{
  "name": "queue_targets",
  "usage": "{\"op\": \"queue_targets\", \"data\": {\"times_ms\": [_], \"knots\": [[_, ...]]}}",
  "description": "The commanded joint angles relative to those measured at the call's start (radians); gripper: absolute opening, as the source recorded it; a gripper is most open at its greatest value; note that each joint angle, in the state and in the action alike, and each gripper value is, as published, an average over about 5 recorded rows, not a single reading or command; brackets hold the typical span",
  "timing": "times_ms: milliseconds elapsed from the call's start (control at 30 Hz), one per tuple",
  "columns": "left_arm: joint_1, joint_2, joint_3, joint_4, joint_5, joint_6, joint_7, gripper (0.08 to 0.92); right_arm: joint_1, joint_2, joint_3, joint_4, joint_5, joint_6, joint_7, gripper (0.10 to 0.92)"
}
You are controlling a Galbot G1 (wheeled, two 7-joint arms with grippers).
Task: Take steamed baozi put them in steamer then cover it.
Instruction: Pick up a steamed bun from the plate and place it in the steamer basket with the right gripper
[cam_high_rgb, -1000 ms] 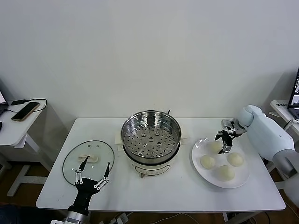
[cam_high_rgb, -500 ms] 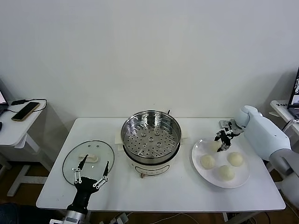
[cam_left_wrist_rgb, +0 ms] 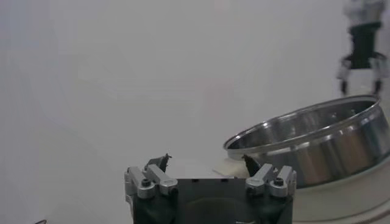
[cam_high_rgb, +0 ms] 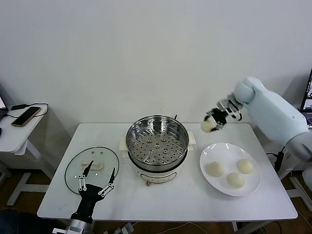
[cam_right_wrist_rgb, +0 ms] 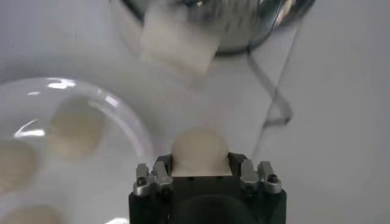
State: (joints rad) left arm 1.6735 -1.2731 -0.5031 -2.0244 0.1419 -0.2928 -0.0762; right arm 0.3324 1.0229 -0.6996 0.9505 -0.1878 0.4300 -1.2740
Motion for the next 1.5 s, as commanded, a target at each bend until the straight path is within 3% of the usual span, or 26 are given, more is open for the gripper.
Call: {"op": "queue_targets", "data": {"times_ms": [33, 300, 633, 1267, 1500], "knots": [[0.003, 0.001, -0.001, -0.004, -0.002, -0.005, -0.003, 0.823, 0.175, 0.144, -0.163, 0.147, 0.027, 0.185, -0.024, 0.636], [0.003, 0.003, 0.000, -0.004, -0.004, -0.010, -0.007, 0.823, 0.079, 0.277, -0.169, 0.083, -0.157, 0.298, -0.016, 0.638], [-0.004, 0.005, -0.002, -0.005, -0.009, -0.010, -0.010, 0.823, -0.018, 0.398, -0.091, -0.116, -0.360, 0.339, 0.019, 0.637], [-0.008, 0.006, -0.007, -0.012, -0.013, -0.012, -0.016, 0.823, -0.097, 0.447, -0.048, -0.198, -0.440, 0.330, 0.061, 0.654], [-0.011, 0.007, -0.007, -0.013, -0.013, -0.008, -0.019, 0.823, -0.070, 0.420, -0.041, -0.162, -0.394, 0.301, 0.052, 0.773]]}}
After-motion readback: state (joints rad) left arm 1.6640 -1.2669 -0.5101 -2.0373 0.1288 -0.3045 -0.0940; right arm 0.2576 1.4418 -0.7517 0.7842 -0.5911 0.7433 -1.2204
